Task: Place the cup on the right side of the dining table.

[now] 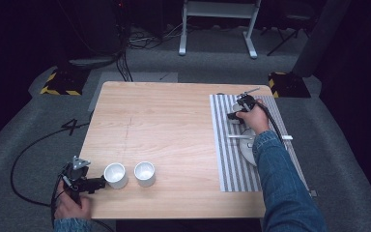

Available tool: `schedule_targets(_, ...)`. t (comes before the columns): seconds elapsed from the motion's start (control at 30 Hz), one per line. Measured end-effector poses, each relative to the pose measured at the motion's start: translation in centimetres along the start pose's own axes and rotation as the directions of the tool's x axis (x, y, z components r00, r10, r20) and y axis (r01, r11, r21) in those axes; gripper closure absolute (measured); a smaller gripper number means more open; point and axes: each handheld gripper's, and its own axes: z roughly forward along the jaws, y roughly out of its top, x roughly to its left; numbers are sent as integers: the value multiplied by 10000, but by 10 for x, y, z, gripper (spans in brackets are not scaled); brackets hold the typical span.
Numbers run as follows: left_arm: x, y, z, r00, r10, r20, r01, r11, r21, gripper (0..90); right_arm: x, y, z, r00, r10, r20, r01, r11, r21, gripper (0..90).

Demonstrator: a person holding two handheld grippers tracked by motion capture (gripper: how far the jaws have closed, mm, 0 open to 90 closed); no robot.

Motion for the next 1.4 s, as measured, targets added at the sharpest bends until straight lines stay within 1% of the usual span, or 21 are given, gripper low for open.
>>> schedule_targets(0.17,0,0,0,10000,-1,-3,1,10000,-1,1,0,0,0,9998,-44,198,44,10000,11,237)
schedule_targets(0.2,0,0,0,10000,0,-2,0,10000,0,1,0,0,0,9999,-19,144,19,10000,25,249)
schedule_targets(0.3,0,0,0,10000,1,-4,-1,10000,-1,1,0,1,-1,10000,59,34,-60,9999,88,245)
schedule_targets(0.43,0,0,0,10000,-1,-4,1,10000,-1,1,-1,1,-4,10000,79,48,-79,10000,24,231)
schedule_targets(0.5,0,0,0,10000,1,-2,-1,10000,0,1,-1,2,-7,9999,59,96,-58,9999,-92,225)
schedule_targets(0.63,0,0,0,10000,-2,-1,2,10000,-2,1,0,6,-17,10000,63,27,-62,9993,-372,223)
schedule_targets(0.8,0,0,0,10000,-4,-2,4,10000,-1,1,1,13,-36,10000,-52,64,57,9970,-770,212)
schedule_targets(0.93,0,0,0,10000,-1,-3,1,10000,-1,1,4,16,-50,9999,-139,26,141,9950,-990,212)
schedule_targets(1.07,0,0,0,10000,0,-3,0,10000,-1,1,7,18,-64,9999,-146,-44,140,9931,-1161,212)
schedule_targets(1.17,0,0,0,10000,1,-3,-1,10000,-1,1,8,20,-74,9998,-211,22,212,9920,-1244,212)
schedule_targets(1.2,0,0,0,10000,-1,-2,1,10000,-2,1,9,20,-82,9998,-195,-6,192,9904,-1368,213)
schedule_targets(1.23,0,0,0,10000,-1,-2,1,10000,-2,1,9,20,-82,9998,-195,-6,192,9904,-1368,213)
schedule_targets(1.33,0,0,0,10000,0,-2,0,10000,-3,1,9,19,-92,9998,-186,18,187,9894,-1439,213)
schedule_targets(1.4,0,0,0,10000,1,-4,-1,10000,-4,1,10,17,-98,9998,-218,17,219,9901,-1385,218)
